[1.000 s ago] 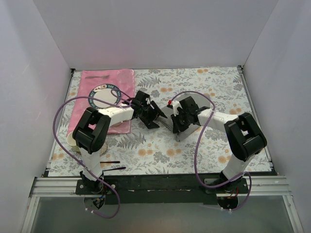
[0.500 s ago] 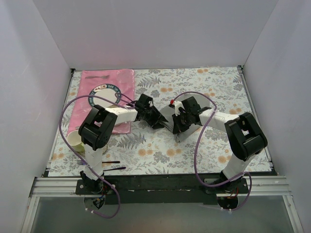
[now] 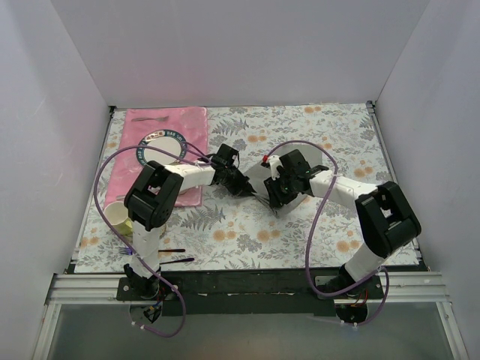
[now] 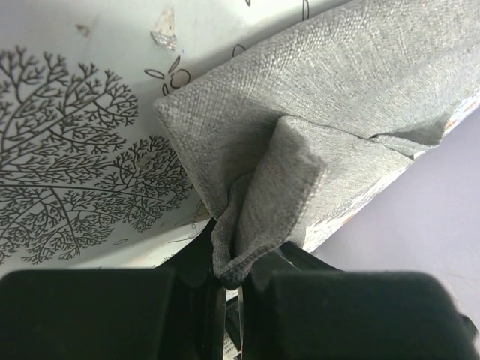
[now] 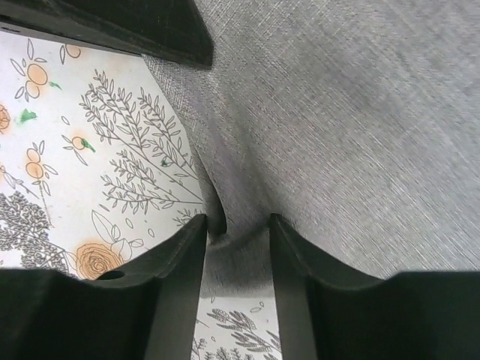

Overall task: Fold the napkin, place the utensils inside, and roll it up
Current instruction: Roll the napkin with the utensil

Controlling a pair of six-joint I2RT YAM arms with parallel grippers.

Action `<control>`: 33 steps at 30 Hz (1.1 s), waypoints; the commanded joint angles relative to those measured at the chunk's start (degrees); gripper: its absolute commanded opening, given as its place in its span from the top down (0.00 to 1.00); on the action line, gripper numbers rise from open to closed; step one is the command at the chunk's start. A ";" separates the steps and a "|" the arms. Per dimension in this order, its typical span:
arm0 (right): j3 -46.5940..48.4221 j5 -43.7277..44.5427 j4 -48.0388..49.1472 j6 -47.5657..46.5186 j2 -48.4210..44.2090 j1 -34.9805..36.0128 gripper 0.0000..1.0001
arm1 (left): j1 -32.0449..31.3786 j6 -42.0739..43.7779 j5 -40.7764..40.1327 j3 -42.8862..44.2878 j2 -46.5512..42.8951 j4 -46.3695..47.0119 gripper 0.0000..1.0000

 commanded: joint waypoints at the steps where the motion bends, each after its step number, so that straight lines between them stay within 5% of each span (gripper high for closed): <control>1: -0.01 8.53 -2.06 -2.92 -5.13 2.19 0.48 | 0.16 0.91 -1.88 3.28 0.62 -6.13 1.00; 11: -0.98 18.62 1.37 -6.43 -6.64 10.10 0.29 | 0.08 -1.72 0.49 3.02 0.53 -8.68 1.00; 18: 0.17 27.24 6.46 -8.90 -2.86 17.04 0.27 | 0.16 -2.96 2.77 3.64 0.62 -9.47 1.00; 26: -1.85 37.27 13.75 -8.46 0.92 20.57 0.32 | 0.25 -4.36 4.27 3.28 0.27 -9.91 1.00; 33: -4.49 41.15 17.97 -8.46 2.50 21.80 0.51 | 0.34 -4.98 5.23 3.11 0.01 -9.91 1.00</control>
